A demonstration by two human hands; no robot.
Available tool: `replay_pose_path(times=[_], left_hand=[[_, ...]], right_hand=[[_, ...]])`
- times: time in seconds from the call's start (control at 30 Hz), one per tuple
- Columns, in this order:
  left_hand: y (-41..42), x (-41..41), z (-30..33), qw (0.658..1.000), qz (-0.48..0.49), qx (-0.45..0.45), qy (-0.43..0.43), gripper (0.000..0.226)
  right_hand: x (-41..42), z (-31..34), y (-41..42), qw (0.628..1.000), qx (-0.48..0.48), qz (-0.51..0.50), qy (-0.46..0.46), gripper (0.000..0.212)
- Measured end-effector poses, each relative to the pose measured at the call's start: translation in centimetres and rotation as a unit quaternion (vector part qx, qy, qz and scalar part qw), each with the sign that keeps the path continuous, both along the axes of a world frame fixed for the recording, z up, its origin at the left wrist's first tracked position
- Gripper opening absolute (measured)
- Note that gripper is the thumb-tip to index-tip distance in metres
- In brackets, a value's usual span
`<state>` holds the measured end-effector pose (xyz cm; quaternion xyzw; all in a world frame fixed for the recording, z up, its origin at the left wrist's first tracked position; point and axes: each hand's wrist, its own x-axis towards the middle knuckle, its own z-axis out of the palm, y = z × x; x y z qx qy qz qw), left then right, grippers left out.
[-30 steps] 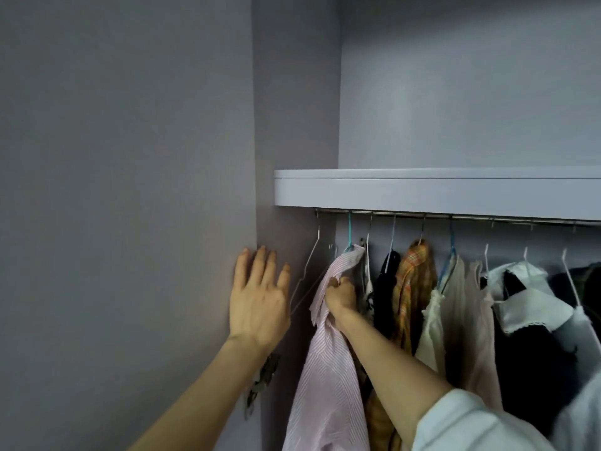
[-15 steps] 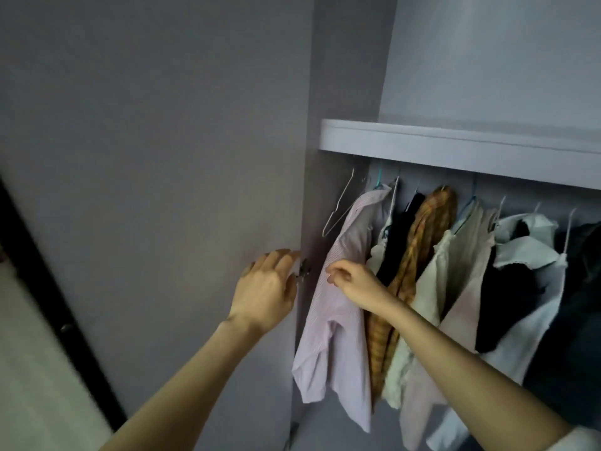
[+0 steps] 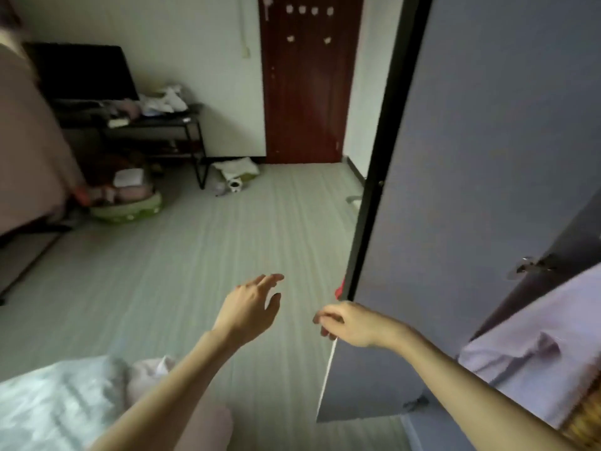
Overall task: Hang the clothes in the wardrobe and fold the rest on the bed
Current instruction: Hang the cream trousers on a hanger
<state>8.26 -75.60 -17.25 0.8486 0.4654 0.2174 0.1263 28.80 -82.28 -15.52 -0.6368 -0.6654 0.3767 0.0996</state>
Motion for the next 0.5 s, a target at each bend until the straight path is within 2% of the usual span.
replay_pose_path(times=[0.07, 0.23, 0.5], left_hand=[[-1.9, -5.2, 0.2, 0.994, 0.106, 0.0, -0.003, 0.039], [-8.1, -15.1, 1.2, 0.961, 0.276, -0.009, 0.015, 0.037], [-20.7, -29.4, 2.9, 0.857, 0.515, 0.015, -0.001, 0.036]], right_hand=[[-4.5, -0.1, 1.9, 0.998, 0.017, 0.057, 0.024, 0.027], [-15.0, 0.0, 3.8, 0.981, 0.04, 0.154, 0.107, 0.025], [-33.1, 0.0, 0.9, 0.924, 0.013, 0.349, 0.158, 0.025]])
